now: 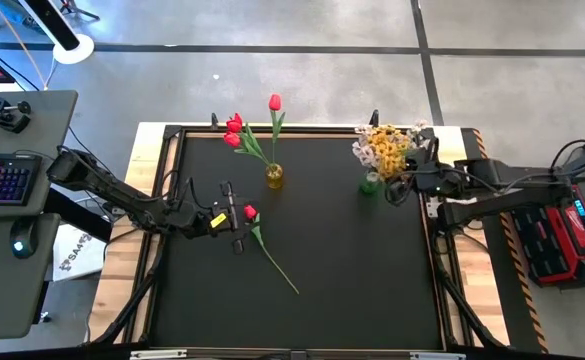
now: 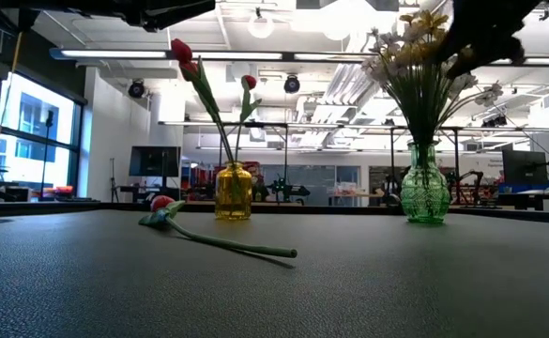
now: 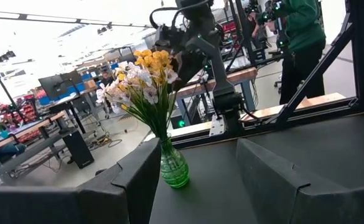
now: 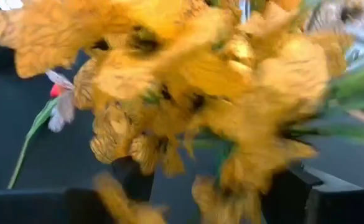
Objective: Sort flowers into vase by color
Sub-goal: Put the yellow flowers into the green vase, then put the red tulip into the yellow vase
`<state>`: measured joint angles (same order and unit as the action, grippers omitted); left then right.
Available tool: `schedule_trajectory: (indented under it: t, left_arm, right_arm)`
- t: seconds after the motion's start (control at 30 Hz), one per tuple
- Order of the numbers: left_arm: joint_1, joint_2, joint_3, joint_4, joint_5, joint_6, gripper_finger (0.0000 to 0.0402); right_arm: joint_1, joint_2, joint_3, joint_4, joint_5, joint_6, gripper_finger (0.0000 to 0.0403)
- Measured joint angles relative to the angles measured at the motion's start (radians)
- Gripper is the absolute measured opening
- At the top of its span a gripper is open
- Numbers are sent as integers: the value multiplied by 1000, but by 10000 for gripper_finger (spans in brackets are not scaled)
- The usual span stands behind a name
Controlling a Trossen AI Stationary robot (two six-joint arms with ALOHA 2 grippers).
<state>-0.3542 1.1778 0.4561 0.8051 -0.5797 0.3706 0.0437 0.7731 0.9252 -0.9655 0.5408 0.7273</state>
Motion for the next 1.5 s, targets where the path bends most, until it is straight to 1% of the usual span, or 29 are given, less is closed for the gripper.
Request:
schedule_trajectory:
  t: [0.27, 0.33, 0.43, 0.53, 0.6, 0.73, 0.8, 0.87, 0.93, 1.07, 1.13, 1.17, 1.23, 1.3, 1.37, 1.43, 1.5]
  left_arm:
    - [0, 0, 0, 1, 0, 6, 200]
    - [0, 0, 0, 0, 0, 6, 200]
    - [-2, 0, 0, -6, 0, 6, 200]
    - [-3, 0, 0, -36, -21, 7, 200]
    - [-7, 0, 0, -54, -51, 7, 200]
    - [-27, 0, 0, -78, -125, 13, 200]
    - [-40, 0, 0, -80, -152, 36, 200]
    - [-54, 0, 0, -80, -177, 62, 200]
    - [-65, 0, 0, -78, -204, 82, 200]
    - [-86, 0, 0, -79, -252, 87, 200]
    - [-102, 0, 0, -83, -288, 97, 200]
    - [-115, 0, 0, -83, -319, 115, 200]
    - [-149, -4, 0, -85, -410, 166, 200]
    - [-185, -12, 0, -84, -511, 209, 200]
    - [-219, -25, 0, -85, -580, 221, 200]
    - [-256, -38, 0, -117, -612, 199, 200]
    - [-298, -52, 0, -203, -622, 154, 200]
  right_arm:
    - [0, 45, 135, -216, -169, 92, 212]
    - [0, 73, 165, -263, -216, 141, 208]
    - [6, 124, 204, -321, -314, 200, 200]
    - [32, 182, 226, -363, -387, 240, 192]
    - [56, 218, 241, -381, -417, 249, 185]
    - [115, 277, 291, -418, -423, 288, 171]
    - [154, 297, 322, -438, -445, 315, 165]
    - [199, 311, 364, -457, -476, 370, 158]
    - [253, 325, 406, -468, -485, 437, 152]
    - [378, 360, 481, -432, -458, 533, 144]
    - [444, 379, 499, -331, -406, 536, 142]
    - [473, 390, 501, -269, -364, 522, 142]
    - [519, 423, 501, -147, -283, 478, 142]
    - [547, 471, 501, -30, -229, 400, 142]
    - [566, 533, 501, 95, -178, 250, 142]
    - [586, 597, 501, 203, -122, 118, 142]
    - [592, 661, 501, 290, -89, 38, 142]
